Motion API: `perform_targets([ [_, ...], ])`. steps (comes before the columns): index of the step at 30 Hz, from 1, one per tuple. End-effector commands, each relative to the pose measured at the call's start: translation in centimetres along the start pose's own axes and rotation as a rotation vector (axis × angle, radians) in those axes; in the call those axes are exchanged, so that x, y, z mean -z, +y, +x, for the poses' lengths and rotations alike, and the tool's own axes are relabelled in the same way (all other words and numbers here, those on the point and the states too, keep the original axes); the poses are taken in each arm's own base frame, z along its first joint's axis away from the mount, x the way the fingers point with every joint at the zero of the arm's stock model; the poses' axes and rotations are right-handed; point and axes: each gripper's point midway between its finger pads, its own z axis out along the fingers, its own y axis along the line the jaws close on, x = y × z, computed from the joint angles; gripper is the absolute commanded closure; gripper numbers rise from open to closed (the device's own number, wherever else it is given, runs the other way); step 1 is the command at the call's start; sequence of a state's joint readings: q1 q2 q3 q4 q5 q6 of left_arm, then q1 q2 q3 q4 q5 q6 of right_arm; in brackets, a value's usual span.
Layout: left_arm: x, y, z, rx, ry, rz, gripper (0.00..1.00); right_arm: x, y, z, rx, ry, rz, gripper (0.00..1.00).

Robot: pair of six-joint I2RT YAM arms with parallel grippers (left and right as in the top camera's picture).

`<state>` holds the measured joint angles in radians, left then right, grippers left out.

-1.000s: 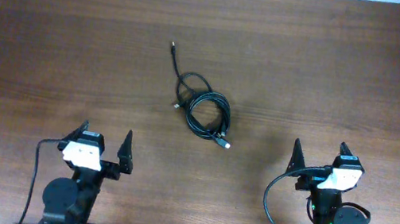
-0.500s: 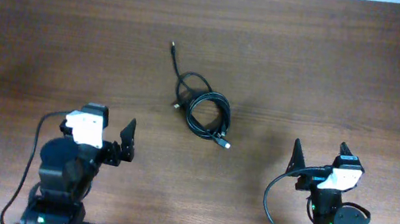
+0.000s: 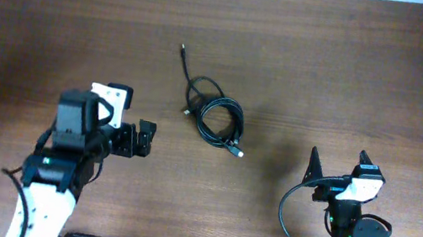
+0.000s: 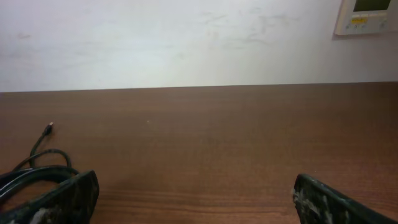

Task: Untangle cables
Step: 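Move the left gripper over the cable bundle and lower onto it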

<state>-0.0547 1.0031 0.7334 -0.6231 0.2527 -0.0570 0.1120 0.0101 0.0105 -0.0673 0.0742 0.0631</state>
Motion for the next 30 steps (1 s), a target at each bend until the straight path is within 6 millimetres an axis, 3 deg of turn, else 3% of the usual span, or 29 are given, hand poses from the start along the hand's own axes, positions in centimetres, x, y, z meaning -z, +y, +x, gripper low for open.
perform_targets([
  [1,-0.2,-0.1,-0.7,0.016,0.008,0.011,0.01,0.0,-0.1,0.3,0.003,0.006,0.005,0.02],
  [7,-0.2,-0.2,-1.8,0.005,-0.032,0.02,0.01,0.0,-0.1,0.3,0.003,0.006,0.005,0.02],
  [15,-0.3,-3.3,-4.2,-0.096,-0.12,0.089,0.09,0.0,-0.1,0.3,0.003,0.006,0.005,0.02],
  [23,-6.6,-7.5,0.1,-0.275,0.077,0.105,0.07,0.0,-0.1,0.3,0.003,0.006,0.004,0.02],
  [27,-8.9,-7.7,2.3,-0.266,0.193,0.098,0.04,0.0,-0.1,0.3,0.003,0.006,0.005,0.02],
  [30,-9.0,-7.8,2.0,-0.259,0.263,0.085,0.04,0.0,-0.1,0.3,0.003,0.006,0.005,0.02],
])
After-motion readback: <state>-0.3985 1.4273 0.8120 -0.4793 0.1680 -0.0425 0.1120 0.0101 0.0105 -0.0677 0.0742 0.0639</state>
